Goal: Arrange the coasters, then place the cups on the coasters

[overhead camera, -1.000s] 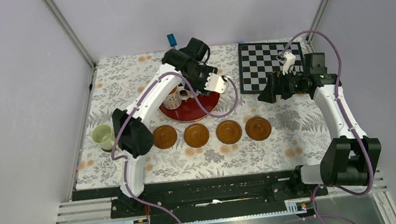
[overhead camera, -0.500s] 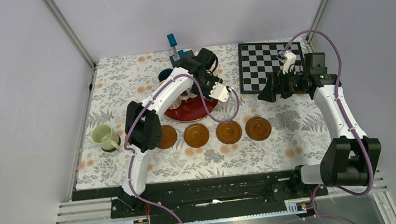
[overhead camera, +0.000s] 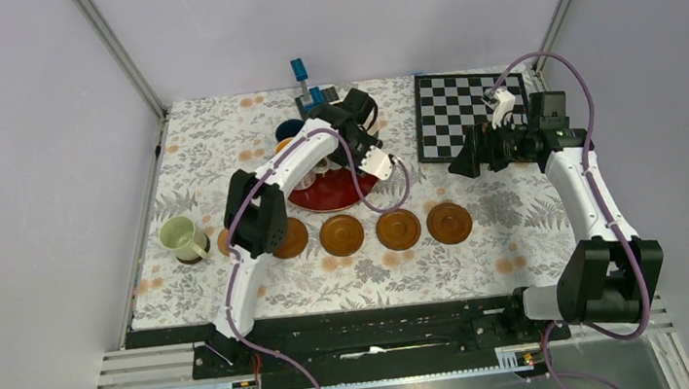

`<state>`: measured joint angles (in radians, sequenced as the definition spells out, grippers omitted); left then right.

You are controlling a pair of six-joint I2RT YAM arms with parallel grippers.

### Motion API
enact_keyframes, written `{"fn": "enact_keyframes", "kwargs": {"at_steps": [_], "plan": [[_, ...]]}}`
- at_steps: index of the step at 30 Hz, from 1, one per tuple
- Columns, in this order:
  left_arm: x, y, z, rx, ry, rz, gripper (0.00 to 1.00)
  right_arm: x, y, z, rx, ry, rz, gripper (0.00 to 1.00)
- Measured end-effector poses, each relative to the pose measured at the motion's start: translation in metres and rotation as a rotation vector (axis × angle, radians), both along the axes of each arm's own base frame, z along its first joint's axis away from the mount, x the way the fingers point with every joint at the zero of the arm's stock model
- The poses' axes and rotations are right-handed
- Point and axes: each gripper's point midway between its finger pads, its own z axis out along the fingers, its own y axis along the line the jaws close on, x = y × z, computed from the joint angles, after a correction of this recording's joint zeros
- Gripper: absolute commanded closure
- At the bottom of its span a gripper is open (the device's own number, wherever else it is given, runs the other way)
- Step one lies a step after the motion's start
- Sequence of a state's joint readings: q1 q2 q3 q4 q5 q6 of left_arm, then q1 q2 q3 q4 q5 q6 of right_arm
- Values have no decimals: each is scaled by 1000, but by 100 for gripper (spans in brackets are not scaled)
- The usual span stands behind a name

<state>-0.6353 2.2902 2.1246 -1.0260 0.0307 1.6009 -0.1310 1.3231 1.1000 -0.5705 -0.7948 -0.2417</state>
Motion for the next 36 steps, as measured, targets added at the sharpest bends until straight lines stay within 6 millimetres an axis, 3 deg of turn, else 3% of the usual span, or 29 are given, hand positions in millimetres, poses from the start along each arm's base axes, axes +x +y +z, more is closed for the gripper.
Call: {"fn": "enact_keyframes", "kwargs": {"at_steps": [9, 17, 27, 36], "plan": [[9, 5, -21, 41, 0, -41, 69, 0, 0, 0, 0, 0, 0, 2], [8, 6, -24, 76, -14, -87, 88, 0, 0, 0, 0, 0, 0, 2], [-9, 2, -22, 121, -13, -150, 100, 0, 0, 0, 0, 0, 0, 2], [-33, -14, -20, 140, 13, -206, 100, 0, 0, 0, 0, 0, 1, 2]]}}
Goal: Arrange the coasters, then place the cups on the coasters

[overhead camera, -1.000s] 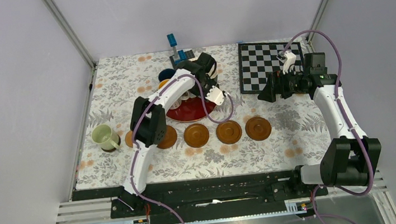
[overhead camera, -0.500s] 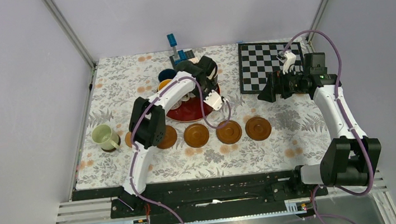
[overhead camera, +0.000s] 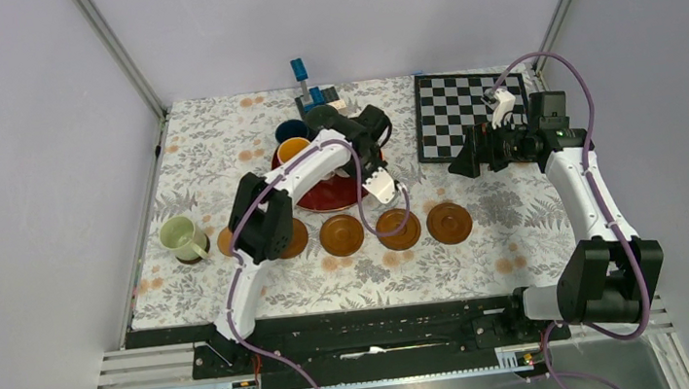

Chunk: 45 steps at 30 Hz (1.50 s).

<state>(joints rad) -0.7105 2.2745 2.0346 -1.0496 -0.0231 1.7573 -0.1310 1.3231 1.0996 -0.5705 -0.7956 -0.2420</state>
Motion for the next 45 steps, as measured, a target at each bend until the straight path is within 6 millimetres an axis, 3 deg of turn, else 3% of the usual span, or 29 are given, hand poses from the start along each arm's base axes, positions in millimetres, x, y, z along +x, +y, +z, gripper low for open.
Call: {"fn": "enact_keyframes", "kwargs": {"at_steps": [16, 29, 41, 45], "plan": [[-38, -10, 9, 57, 45, -39, 100, 0, 0, 0, 0, -1, 1, 2], [-48, 1, 47, 74, -25, 17, 100, -1, 0, 0, 0, -2, 4, 2], [-106, 27, 105, 74, 8, 57, 100, -2, 1, 0, 0, -4, 5, 2], [-132, 59, 105, 107, 49, 113, 100, -2, 1, 1, 4, -6, 8, 2]]}}
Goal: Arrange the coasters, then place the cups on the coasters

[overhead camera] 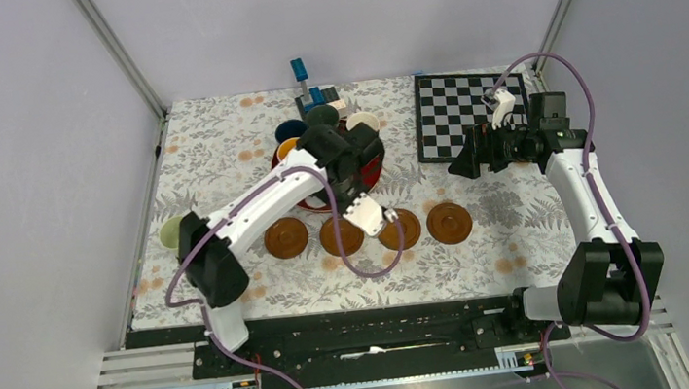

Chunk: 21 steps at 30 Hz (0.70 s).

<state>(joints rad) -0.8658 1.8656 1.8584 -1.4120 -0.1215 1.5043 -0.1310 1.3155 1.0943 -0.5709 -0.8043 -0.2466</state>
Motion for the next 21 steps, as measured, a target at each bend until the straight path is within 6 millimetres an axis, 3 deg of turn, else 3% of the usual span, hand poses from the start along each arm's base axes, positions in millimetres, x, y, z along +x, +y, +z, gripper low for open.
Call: {"fn": "enact_keyframes", "kwargs": {"at_steps": [5, 17, 21], "plan": [[-18, 48, -8, 50, 53, 123, 100, -1, 0, 2, 1, -5, 1, 2], [-10, 185, -49, 149, 68, 469, 100, -1, 0, 2, 1, -5, 1, 2], [-20, 200, -56, 163, 56, 469, 100, -1, 0, 1, 1, -3, 1, 2]]}}
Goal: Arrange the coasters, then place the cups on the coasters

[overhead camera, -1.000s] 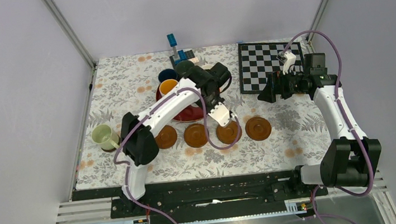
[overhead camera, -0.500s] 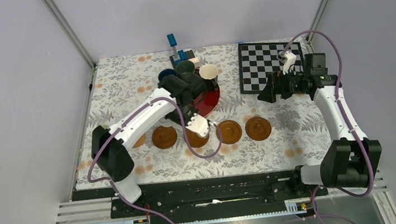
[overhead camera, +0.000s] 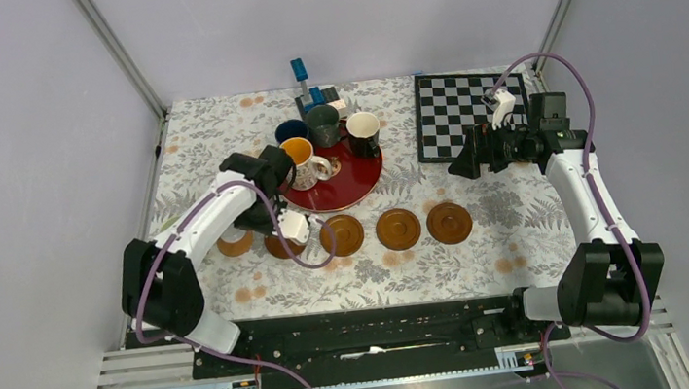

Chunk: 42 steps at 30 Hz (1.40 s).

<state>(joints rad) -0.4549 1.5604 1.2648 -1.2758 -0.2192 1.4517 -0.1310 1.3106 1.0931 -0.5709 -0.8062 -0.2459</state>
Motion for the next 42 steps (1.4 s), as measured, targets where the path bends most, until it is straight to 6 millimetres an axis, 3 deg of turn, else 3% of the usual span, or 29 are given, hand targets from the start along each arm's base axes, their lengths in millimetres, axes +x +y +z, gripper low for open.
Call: {"fn": "enact_keyframes", "kwargs": {"at_steps": [4, 13, 20, 42], "plan": [[-11, 5, -8, 9, 11, -9, 100, 0, 0, -1, 1, 3, 0, 2], [-10, 10, -22, 25, -26, 39, 99, -1, 0, -2, 1, 5, 0, 2], [-22, 19, -43, 60, -8, 47, 100, -1, 0, -2, 1, 7, -1, 2], [-10, 13, -43, 27, -72, 28, 97, -2, 0, -4, 4, 15, -3, 2]]}}
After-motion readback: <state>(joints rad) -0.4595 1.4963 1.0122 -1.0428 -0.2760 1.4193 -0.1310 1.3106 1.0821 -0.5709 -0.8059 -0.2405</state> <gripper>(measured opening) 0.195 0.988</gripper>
